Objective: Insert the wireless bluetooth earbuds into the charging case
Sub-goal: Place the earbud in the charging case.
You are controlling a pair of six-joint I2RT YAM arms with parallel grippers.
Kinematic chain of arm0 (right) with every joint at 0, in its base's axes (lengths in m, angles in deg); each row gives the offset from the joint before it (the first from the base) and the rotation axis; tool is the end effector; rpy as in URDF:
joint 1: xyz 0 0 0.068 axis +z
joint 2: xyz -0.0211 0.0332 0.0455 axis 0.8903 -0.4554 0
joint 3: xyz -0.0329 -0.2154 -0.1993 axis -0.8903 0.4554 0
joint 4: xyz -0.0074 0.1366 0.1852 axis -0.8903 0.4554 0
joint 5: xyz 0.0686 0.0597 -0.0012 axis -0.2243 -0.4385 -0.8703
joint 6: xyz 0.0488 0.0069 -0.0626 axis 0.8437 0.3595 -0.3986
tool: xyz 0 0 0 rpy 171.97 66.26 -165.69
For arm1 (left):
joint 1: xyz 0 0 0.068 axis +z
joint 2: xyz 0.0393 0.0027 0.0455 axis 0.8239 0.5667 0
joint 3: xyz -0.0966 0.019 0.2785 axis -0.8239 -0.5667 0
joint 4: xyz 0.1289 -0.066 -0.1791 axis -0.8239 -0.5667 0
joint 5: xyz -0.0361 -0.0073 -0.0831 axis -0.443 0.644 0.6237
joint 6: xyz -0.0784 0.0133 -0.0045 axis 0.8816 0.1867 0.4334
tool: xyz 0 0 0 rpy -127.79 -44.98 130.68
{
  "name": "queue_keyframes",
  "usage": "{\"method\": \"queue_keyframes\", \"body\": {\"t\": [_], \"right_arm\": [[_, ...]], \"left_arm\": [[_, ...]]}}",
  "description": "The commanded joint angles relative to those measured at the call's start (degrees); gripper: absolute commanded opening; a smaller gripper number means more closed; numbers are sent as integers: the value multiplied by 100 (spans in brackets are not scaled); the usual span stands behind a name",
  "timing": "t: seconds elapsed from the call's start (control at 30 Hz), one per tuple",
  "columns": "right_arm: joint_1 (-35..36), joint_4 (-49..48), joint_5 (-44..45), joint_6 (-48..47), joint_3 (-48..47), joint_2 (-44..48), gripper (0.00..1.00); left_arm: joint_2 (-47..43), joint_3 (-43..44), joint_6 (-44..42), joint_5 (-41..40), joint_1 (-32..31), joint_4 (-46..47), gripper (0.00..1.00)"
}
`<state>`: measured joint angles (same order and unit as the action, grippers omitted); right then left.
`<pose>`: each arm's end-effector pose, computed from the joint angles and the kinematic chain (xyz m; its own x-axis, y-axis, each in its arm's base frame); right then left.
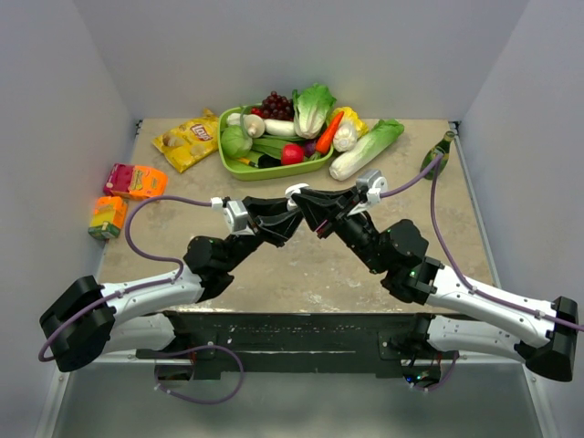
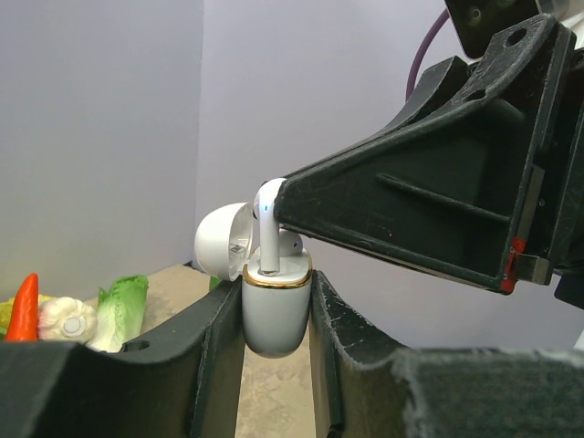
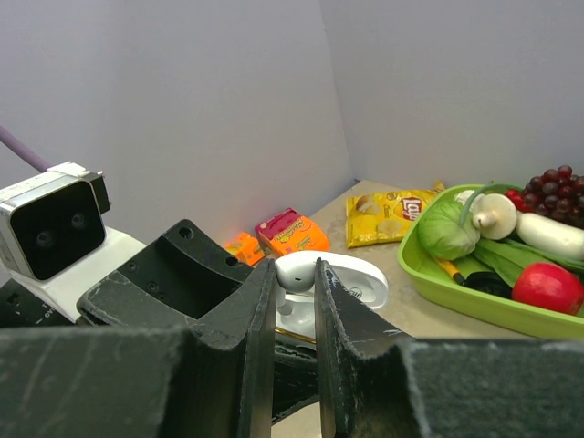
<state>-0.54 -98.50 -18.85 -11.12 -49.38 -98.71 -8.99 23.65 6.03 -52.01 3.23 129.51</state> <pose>0.1121 0.1707 0.4260 0.0188 0.4218 -0.9065 -0.7345 0.6210 0.2736 0.1365 -0.1846 0.3742 0.1300 -0.5590 -0.8189 0.8839 0.4396 -0.1598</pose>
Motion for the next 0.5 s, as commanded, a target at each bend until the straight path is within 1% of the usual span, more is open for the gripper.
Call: {"method": "queue_keyframes", "body": {"t": [0.0,0.47], "right_arm": [[91,323,36,-94,-96,-87,0],[100,534,186,-138,53,53,0]], "left_arm": [[-188,197,-106,-1,-13,1076,0],[-293,205,-229,-71,-13,1041,0]]}}
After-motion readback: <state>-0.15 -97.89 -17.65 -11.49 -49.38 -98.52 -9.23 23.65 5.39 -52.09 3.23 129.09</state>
